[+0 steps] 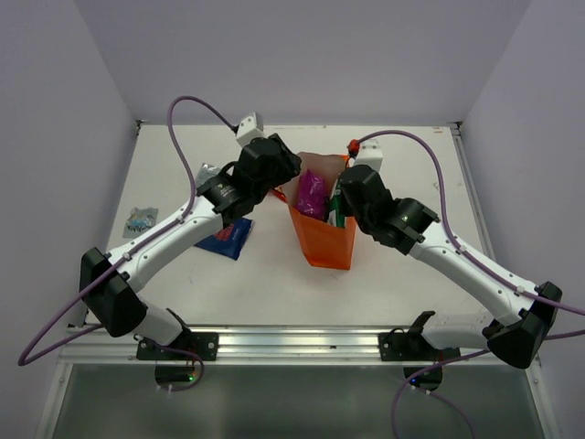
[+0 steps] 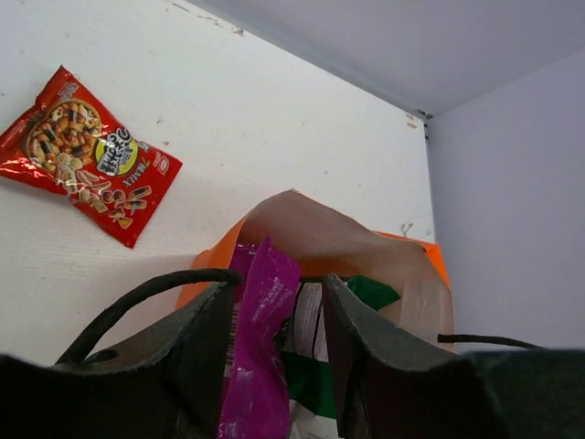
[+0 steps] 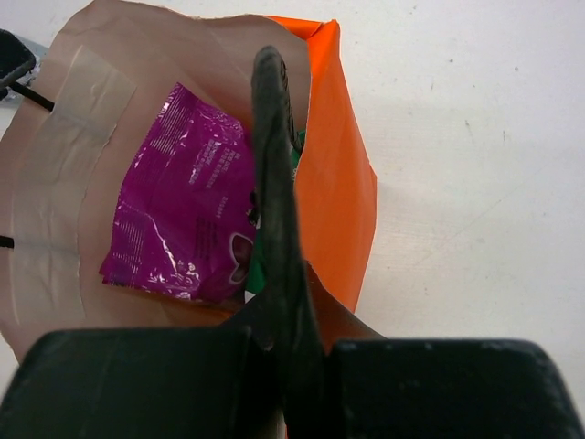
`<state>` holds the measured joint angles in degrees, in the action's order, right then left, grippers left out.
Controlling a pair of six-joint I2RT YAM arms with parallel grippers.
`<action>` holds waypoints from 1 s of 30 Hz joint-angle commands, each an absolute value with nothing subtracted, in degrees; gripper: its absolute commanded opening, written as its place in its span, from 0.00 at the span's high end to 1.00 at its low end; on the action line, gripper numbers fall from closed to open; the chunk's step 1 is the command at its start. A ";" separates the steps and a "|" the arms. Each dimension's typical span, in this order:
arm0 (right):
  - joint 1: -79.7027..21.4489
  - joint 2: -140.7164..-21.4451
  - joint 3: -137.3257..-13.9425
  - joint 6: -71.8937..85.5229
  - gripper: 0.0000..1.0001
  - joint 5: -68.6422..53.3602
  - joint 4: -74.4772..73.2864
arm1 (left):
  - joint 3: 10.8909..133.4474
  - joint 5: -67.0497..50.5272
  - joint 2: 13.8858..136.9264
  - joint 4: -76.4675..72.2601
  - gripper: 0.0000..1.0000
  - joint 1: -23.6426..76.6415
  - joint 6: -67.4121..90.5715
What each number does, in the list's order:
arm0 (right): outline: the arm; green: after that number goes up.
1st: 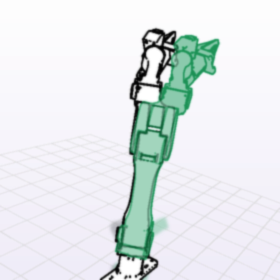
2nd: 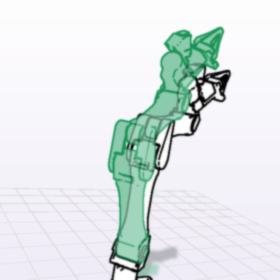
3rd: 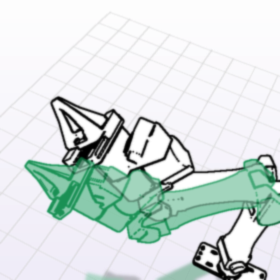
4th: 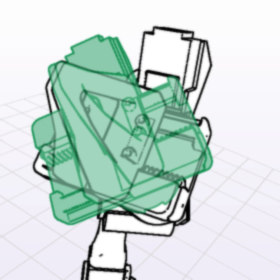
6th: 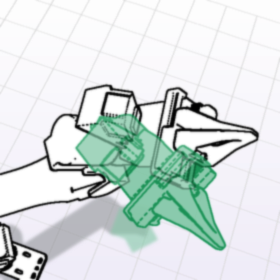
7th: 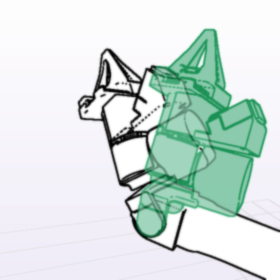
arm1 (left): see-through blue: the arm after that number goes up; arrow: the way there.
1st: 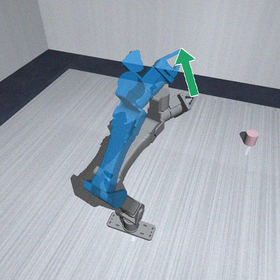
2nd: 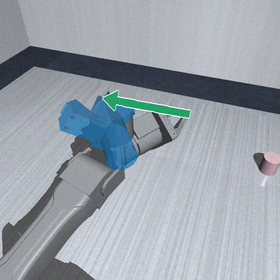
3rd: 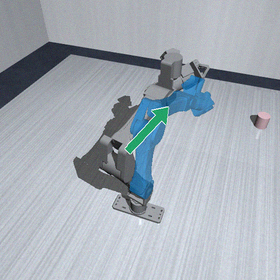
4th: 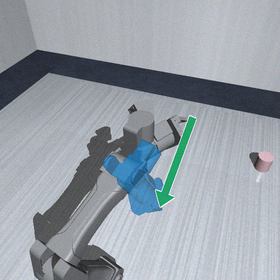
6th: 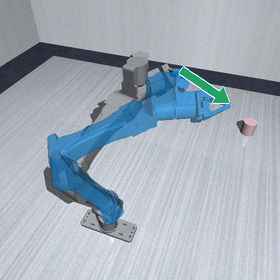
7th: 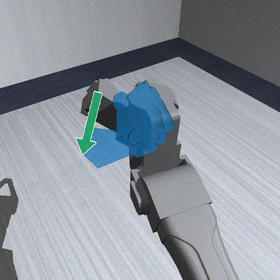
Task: Place the snacks into the paper bag
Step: Adjust the paper bag at the center of the board, then pick up the snack from the center of the board.
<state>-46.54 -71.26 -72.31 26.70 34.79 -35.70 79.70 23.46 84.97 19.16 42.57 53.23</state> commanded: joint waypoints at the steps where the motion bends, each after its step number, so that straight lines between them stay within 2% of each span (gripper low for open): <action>1: -47.28 -71.81 -73.83 28.04 1.00 34.28 -34.02 | 78.14 26.10 82.88 9.85 0.53 43.15 59.57; 10: -47.99 -72.42 -73.92 28.30 1.00 35.07 -34.36 | 82.96 24.35 82.53 13.97 0.51 44.12 63.46; 13: -47.99 -72.33 -73.92 27.95 1.00 36.30 -34.45 | 85.51 22.16 82.18 16.61 0.42 44.38 61.10; 15: -47.99 -72.25 -73.74 27.34 1.00 37.00 -34.37 | 87.01 19.08 82.18 18.88 0.30 44.38 60.03; 18: -47.99 -72.33 -74.00 26.55 1.00 37.97 -34.10 | 87.45 15.74 80.96 20.39 0.19 44.38 56.96; 22: -47.99 -72.51 -74.44 24.96 1.00 39.63 -34.28 | 91.82 11.44 79.19 21.96 0.13 44.38 47.94; 26: -47.72 -71.98 -73.57 23.56 1.00 41.66 -34.45 | 99.74 14.66 77.96 30.83 0.06 44.30 38.51; 28: -47.29 -71.46 -72.69 23.64 1.00 41.75 -34.98 | 101.24 16.26 76.30 35.23 0.01 43.43 34.39; 30: -46.32 -70.84 -71.46 24.17 1.00 41.05 -35.24 | 101.16 14.42 74.54 38.73 0.00 41.67 32.35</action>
